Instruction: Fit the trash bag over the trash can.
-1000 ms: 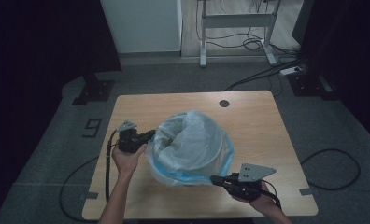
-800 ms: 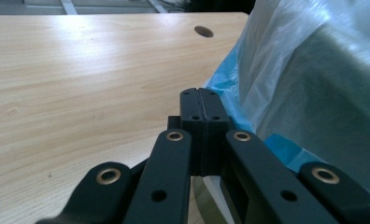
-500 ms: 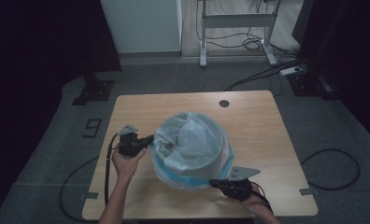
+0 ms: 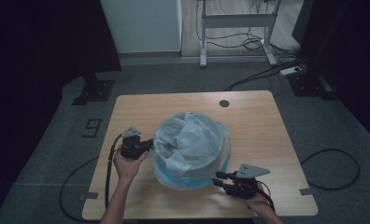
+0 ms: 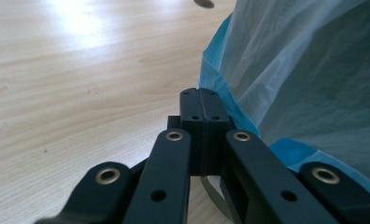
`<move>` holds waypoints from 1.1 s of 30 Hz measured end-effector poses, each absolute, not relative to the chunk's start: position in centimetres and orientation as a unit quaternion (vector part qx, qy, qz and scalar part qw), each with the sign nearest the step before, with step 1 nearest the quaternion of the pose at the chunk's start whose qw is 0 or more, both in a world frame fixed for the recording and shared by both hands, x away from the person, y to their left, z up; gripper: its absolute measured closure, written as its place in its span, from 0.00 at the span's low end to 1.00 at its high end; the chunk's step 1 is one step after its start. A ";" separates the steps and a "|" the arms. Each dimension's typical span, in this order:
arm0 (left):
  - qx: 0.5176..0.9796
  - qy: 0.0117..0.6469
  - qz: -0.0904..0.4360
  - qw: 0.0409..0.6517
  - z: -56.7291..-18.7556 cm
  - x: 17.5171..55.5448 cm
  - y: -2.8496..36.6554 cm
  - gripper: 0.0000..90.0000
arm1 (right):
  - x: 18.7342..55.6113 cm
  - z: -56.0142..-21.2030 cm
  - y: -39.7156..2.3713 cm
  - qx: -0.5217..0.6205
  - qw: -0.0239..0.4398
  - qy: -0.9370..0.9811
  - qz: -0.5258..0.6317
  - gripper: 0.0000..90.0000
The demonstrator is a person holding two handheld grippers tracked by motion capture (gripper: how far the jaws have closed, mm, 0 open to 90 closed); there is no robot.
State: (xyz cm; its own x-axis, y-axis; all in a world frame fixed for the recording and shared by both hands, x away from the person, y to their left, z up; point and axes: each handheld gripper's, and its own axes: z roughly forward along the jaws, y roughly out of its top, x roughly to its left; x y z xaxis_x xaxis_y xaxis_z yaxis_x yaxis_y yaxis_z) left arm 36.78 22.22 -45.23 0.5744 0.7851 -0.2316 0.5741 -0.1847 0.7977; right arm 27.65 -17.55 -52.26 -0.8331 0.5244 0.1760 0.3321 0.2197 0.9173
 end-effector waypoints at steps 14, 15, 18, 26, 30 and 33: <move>0.731 0.417 0.142 0.521 -43.8 34.5 26.7 0.36 | 27.8 -50.9 -21.0 0.329 0.121 0.722 0.597 0.51; 0.737 0.405 0.137 0.523 -43.7 34.2 26.7 0.36 | 27.9 -51.0 -21.0 0.332 0.121 0.720 0.598 0.51; 0.755 0.380 0.134 0.517 -43.8 33.3 26.6 0.36 | 27.8 -51.1 -21.0 0.330 0.118 0.719 0.601 0.51; 0.797 0.344 0.119 0.482 -45.2 32.0 24.6 0.38 | 27.3 -51.2 -19.7 0.315 0.103 0.730 0.598 0.50; 0.817 0.336 0.121 0.453 -46.1 32.1 23.3 0.41 | 27.4 -51.5 -19.8 0.318 0.099 0.731 0.596 0.50; 0.824 0.332 0.123 0.442 -46.4 32.1 22.7 0.41 | 27.5 -51.6 -19.9 0.320 0.098 0.730 0.596 0.50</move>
